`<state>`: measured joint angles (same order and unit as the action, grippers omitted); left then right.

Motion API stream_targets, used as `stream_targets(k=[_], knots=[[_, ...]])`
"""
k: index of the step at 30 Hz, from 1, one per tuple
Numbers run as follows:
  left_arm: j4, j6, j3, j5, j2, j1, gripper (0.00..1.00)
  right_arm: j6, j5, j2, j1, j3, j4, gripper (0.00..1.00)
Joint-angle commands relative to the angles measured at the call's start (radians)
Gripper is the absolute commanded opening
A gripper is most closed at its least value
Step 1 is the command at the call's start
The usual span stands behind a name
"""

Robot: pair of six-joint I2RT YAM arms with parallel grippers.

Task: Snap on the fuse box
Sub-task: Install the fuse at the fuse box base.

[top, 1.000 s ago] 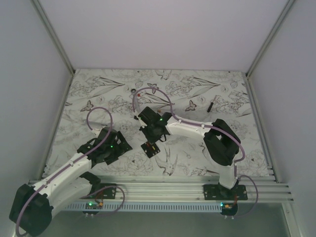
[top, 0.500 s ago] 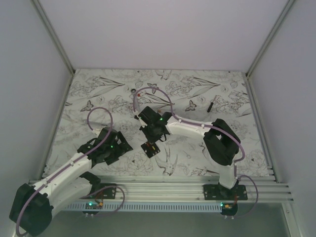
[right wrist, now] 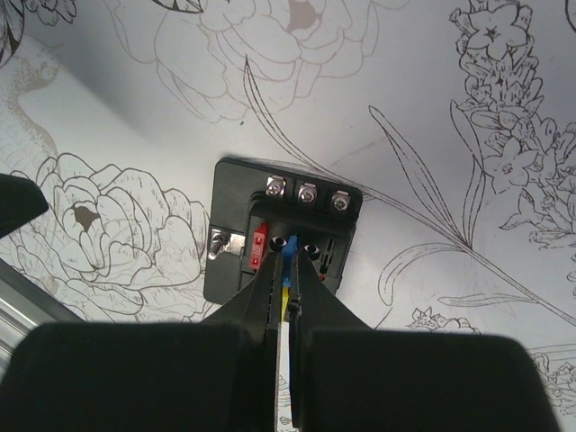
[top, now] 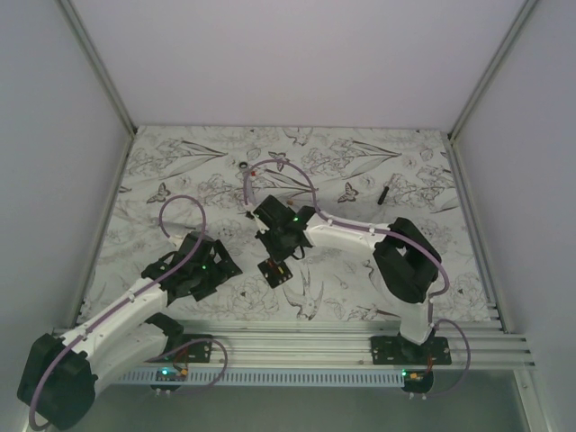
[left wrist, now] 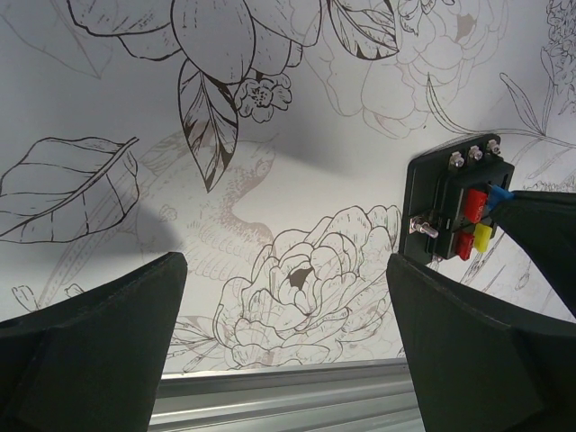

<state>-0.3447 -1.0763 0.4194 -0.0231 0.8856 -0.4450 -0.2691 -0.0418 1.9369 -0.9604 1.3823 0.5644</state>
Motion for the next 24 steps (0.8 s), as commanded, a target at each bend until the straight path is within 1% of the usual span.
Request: stream_targets(k=[1,4,10,13,17,24], knots=[[-0.038,0.016,0.003,0.012,0.0,0.006,0.99,0.034,0.056,0.015,-0.009,-0.083,0.079,0.0],[-0.039,0.016,0.003,0.015,0.0,0.006,0.99,0.033,0.058,0.027,-0.008,-0.075,0.085,0.0],[-0.039,0.015,0.001,0.027,-0.006,0.006,0.99,0.018,0.056,0.104,0.006,0.02,0.122,0.0],[-0.039,0.013,-0.002,0.03,-0.013,0.006,0.99,-0.005,0.036,0.122,0.029,0.039,0.136,0.0],[-0.039,0.011,-0.005,0.031,-0.017,0.006,0.99,-0.026,0.033,0.105,0.048,0.009,0.123,0.0],[-0.037,0.009,-0.001,0.027,-0.012,0.006,0.99,-0.022,0.08,-0.016,0.017,-0.138,-0.008,0.0]])
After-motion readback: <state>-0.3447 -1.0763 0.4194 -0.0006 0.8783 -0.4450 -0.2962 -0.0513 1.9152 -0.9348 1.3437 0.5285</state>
